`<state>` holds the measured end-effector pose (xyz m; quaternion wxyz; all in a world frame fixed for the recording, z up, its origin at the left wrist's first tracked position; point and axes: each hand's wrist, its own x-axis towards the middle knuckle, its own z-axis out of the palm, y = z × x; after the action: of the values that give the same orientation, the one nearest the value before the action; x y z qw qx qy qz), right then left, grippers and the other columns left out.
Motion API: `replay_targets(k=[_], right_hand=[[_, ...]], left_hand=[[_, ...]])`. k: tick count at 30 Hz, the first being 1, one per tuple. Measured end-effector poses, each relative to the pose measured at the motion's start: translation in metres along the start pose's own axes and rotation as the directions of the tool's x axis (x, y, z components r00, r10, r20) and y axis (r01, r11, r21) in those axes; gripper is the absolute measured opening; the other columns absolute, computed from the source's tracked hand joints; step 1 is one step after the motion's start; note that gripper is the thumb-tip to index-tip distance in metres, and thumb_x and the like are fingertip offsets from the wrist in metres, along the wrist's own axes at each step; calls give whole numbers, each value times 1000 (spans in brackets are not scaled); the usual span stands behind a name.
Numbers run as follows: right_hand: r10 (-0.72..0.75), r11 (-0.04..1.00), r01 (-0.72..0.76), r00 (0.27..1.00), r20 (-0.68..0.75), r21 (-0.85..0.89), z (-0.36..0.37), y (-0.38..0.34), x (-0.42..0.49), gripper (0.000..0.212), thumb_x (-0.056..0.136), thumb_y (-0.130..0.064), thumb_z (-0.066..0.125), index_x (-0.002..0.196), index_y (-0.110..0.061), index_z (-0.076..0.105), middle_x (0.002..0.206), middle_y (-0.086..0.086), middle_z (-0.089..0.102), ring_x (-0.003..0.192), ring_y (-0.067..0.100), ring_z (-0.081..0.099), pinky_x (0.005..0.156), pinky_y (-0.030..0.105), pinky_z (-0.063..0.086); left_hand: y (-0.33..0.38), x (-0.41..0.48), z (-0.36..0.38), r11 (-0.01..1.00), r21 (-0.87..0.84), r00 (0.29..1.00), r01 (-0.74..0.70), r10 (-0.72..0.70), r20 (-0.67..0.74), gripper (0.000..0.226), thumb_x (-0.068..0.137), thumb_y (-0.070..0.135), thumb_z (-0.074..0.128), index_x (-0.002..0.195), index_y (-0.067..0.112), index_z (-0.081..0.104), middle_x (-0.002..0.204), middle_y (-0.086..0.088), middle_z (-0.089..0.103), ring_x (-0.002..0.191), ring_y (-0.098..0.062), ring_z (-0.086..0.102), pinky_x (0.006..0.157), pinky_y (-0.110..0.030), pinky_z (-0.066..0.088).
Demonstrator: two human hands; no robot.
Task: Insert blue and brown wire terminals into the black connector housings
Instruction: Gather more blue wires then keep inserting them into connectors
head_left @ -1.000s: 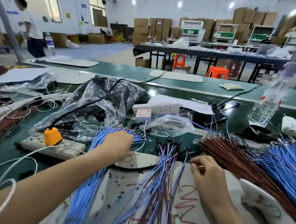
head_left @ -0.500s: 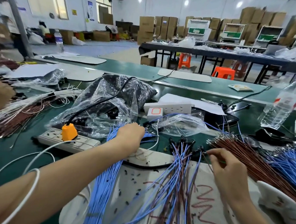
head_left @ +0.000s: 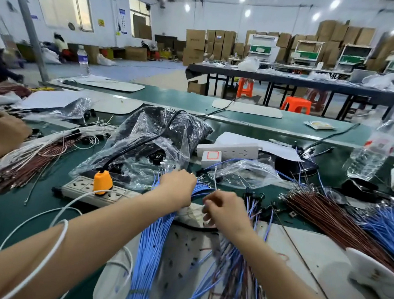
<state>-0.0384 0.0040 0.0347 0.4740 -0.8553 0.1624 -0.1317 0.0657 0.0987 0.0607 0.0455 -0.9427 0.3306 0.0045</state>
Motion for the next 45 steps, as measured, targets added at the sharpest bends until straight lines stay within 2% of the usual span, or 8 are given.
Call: replay_targets(k=[2, 9, 14, 19, 25, 31, 36, 45], right_hand=[[103, 985, -107, 994, 33, 133, 13, 0, 4, 21, 90, 7, 48, 79, 0, 64, 67, 16, 63, 50, 21, 60, 51, 32, 53], [373, 811, -377, 922, 100, 448, 31, -6, 18, 39, 85, 13, 51, 50, -2, 44, 55, 14, 47, 38, 17, 43, 42, 22, 38], [465, 781, -473, 876, 125, 408, 33, -14, 26, 22, 84, 3, 63, 63, 2, 56, 65, 20, 57, 47, 22, 51, 46, 29, 44], [502, 700, -537, 839, 209, 471, 32, -20, 30, 23, 89, 0, 60, 66, -1, 54, 51, 11, 51, 25, 10, 39, 29, 12, 26], [456, 691, -580, 813, 363, 432, 21, -21, 25, 33, 84, -21, 72, 55, -11, 62, 43, -2, 47, 30, 5, 36, 30, 12, 23], [385, 751, -430, 902, 197, 501, 24, -21, 19, 24, 94, -13, 58, 72, -5, 58, 53, 5, 54, 32, 8, 45, 31, 15, 31], [344, 729, -278, 939, 16, 625, 15, -18, 25, 33, 100, -18, 49, 73, -2, 56, 54, 10, 61, 33, 9, 51, 35, 18, 41], [539, 435, 21, 795, -279, 900, -48, -8, 47, 25, 102, -24, 44, 79, -13, 48, 72, 9, 59, 43, 12, 58, 39, 19, 48]], left_hand=[[-3, -1, -3, 999, -48, 1000, -10, 11, 16, 28, 81, 17, 63, 73, 11, 37, 80, -2, 48, 90, -28, 58, 66, -34, 42], [-22, -11, -7, 952, -307, 992, 16, 24, 126, 28, 82, 20, 66, 59, 6, 58, 50, -7, 53, 45, -19, 57, 51, -29, 52], [-13, -18, 3, 980, -201, 996, 4, 14, 88, 8, 83, 18, 61, 76, 15, 58, 96, -11, 66, 89, -27, 62, 74, -35, 49], [-17, -21, 2, 961, -276, 997, 33, -14, 72, 37, 82, 20, 62, 54, 14, 37, 80, -20, 59, 83, -36, 61, 68, -38, 50], [-26, -28, 8, 827, -562, 998, -4, -28, -48, 17, 75, 23, 69, 66, 8, 69, 55, -7, 49, 48, -14, 40, 43, -18, 32], [-25, -36, 9, 759, -647, 992, -71, -16, -128, 15, 80, 23, 67, 71, 12, 68, 60, -6, 54, 48, -8, 39, 42, -14, 28], [-26, -50, 13, 884, -431, 979, -183, 204, 3, 13, 83, 24, 63, 79, 15, 72, 70, -3, 61, 66, -16, 51, 60, -22, 38], [-32, -72, 20, 840, -436, 922, -322, 382, 54, 28, 88, 30, 63, 62, 26, 54, 50, 9, 48, 50, -8, 42, 53, -23, 33]])
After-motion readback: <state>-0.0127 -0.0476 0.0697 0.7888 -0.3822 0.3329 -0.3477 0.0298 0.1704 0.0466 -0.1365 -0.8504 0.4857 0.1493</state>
